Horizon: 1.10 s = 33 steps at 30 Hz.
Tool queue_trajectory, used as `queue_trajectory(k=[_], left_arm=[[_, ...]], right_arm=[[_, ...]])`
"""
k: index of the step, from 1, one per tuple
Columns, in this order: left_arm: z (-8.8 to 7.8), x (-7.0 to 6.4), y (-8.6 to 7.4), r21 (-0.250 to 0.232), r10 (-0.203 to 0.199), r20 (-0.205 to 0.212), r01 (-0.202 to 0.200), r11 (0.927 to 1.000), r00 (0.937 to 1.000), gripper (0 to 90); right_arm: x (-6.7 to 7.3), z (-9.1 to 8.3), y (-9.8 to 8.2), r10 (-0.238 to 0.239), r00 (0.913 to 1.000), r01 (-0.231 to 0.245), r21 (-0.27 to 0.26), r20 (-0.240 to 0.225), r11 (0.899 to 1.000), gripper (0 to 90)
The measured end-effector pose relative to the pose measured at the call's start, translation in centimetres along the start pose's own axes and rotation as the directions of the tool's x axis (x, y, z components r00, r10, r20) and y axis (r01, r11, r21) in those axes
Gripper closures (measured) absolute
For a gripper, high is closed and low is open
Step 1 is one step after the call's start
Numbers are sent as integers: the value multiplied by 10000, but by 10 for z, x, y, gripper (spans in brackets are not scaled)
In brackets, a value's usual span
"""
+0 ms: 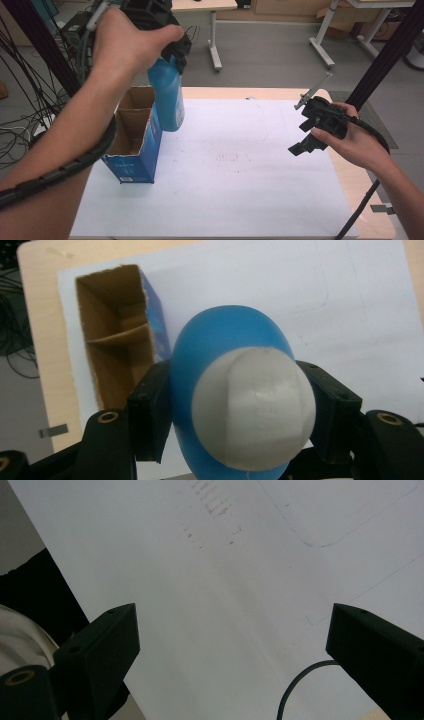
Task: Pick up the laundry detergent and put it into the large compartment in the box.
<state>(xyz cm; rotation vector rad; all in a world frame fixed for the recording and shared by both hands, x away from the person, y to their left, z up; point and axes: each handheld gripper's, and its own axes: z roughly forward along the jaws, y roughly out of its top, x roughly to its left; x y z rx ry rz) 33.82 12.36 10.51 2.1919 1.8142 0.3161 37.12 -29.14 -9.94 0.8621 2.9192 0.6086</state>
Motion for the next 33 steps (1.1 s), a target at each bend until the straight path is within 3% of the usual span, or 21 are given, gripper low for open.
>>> queue_trajectory(k=[8, 15, 26, 33], left_arm=[[-13, 30, 2, -275, -673, -109, 670, 9974, 9977, 374], [-10, 51, 1, -354, -1208, -471, 1192, 9922, 9916, 374], [22, 87, -8, -130, -1918, -614, 1913, 9814, 9795, 374], [46, 104, -15, 59, -2079, -678, 2087, 9780, 9758, 374]], right_arm=[[-3, 0, 3, -4, 10000, 5, 51, -35, 10000, 67], [-6, -1, 4, 16, 10000, -16, 6, -41, 10000, 67], [-7, 2, 9, -87, 9999, 89, 158, -121, 9998, 67], [-4, 1, 11, -126, 9999, 127, 163, -90, 9998, 67]])
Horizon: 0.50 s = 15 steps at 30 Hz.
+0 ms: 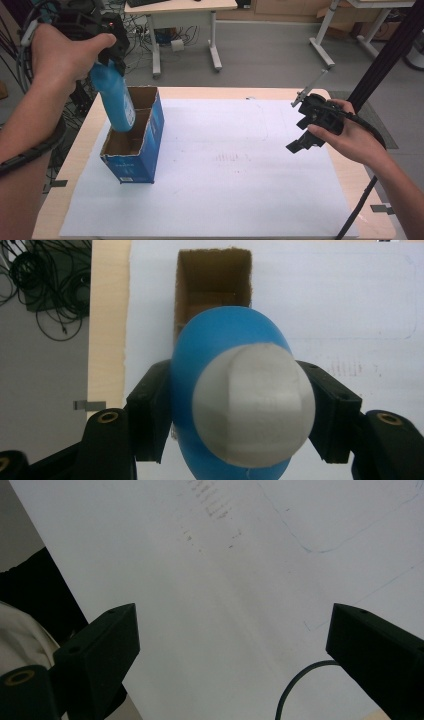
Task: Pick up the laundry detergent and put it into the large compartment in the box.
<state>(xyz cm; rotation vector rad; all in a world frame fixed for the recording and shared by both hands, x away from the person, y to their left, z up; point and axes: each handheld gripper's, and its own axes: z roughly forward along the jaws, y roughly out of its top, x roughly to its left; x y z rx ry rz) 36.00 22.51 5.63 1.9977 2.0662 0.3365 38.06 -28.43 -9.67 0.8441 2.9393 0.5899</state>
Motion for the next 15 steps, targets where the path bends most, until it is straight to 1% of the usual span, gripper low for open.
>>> queue_trajectory(k=[3, 10, 13, 15], left_arm=[[9, 4, -1, 74, -28, 27, 27, 10000, 10000, 374], [34, 9, -3, 333, 26, 80, -29, 9994, 10000, 375], [44, 8, -3, 490, 87, 39, -89, 9988, 10000, 375], [51, 7, -3, 573, 209, -11, -208, 9981, 9998, 375]], right_arm=[[2, 0, 1, -88, 9999, 88, -21, 59, 10000, 67], [5, 1, 3, -106, 9999, 106, 13, 65, 9999, 67], [6, 1, 2, -128, 9999, 129, -46, 78, 9999, 67], [7, 1, 1, -112, 9999, 113, -90, 94, 9999, 67]])
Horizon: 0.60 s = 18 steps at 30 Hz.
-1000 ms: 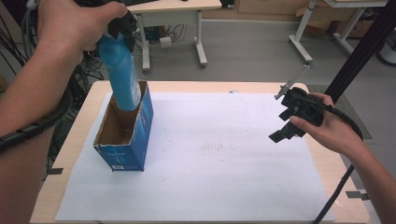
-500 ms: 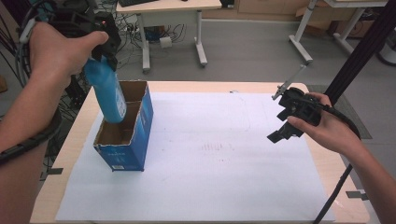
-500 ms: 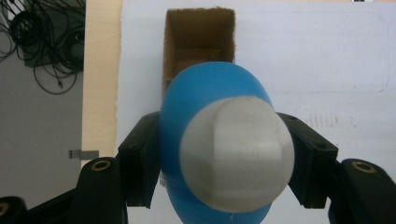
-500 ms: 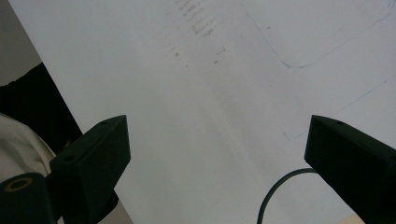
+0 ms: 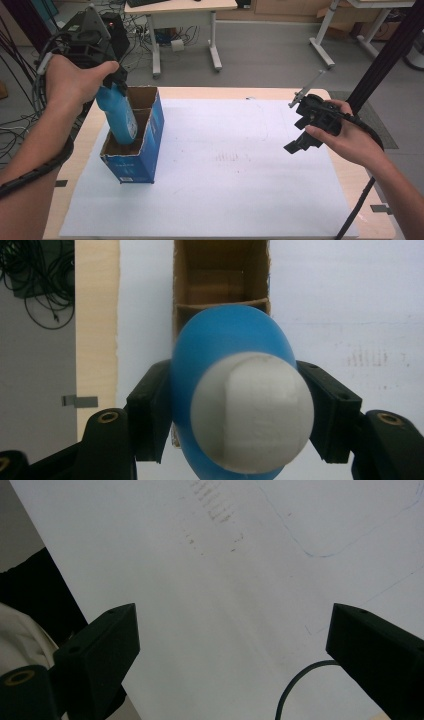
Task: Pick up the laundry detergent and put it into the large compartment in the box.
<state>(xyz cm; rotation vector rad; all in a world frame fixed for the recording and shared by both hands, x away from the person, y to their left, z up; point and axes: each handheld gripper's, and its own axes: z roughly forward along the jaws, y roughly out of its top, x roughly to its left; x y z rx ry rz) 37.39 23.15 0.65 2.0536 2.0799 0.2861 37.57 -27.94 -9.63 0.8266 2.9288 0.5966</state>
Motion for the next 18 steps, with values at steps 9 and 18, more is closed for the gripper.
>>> queue_trajectory(k=[9, 18], left_arm=[[25, 3, 0, 280, 100, 140, -104, 9996, 9999, 375], [52, 4, -3, 426, 237, 64, -240, 9988, 9997, 375]], right_arm=[[-1, 3, 2, -3, 10000, 4, 97, -65, 10000, 67], [-3, 6, 4, -30, 9999, 32, 194, -99, 9998, 67]])
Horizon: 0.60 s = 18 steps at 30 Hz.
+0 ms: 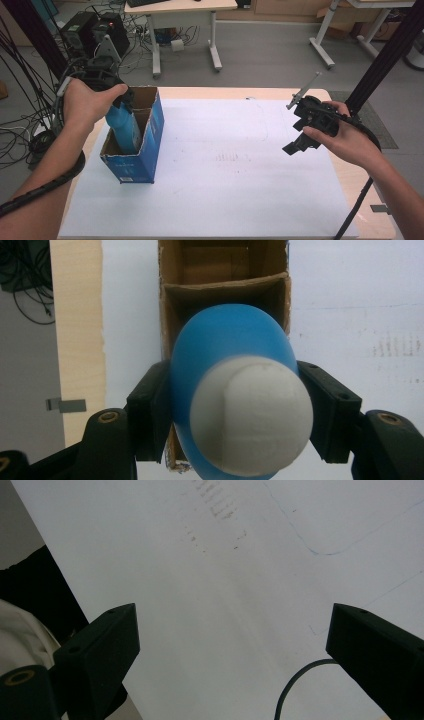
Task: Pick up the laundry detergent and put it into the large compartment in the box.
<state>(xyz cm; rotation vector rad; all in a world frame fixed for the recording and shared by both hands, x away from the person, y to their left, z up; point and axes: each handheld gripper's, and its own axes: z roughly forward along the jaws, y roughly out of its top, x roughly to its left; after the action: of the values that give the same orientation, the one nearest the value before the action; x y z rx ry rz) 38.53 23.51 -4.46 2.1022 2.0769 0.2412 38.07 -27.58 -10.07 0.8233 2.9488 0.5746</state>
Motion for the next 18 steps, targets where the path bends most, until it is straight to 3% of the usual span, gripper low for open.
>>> queue_trajectory(k=[7, 18], left_arm=[[21, 8, -2, 156, 50, 311, -55, 9999, 9995, 375], [44, 6, -7, 244, 209, 278, -216, 9995, 9994, 376]], right_arm=[[-2, 2, -1, 78, 10000, -78, 2, -43, 10000, 66], [0, 4, 0, 53, 10000, -53, 7, -18, 10000, 66]])
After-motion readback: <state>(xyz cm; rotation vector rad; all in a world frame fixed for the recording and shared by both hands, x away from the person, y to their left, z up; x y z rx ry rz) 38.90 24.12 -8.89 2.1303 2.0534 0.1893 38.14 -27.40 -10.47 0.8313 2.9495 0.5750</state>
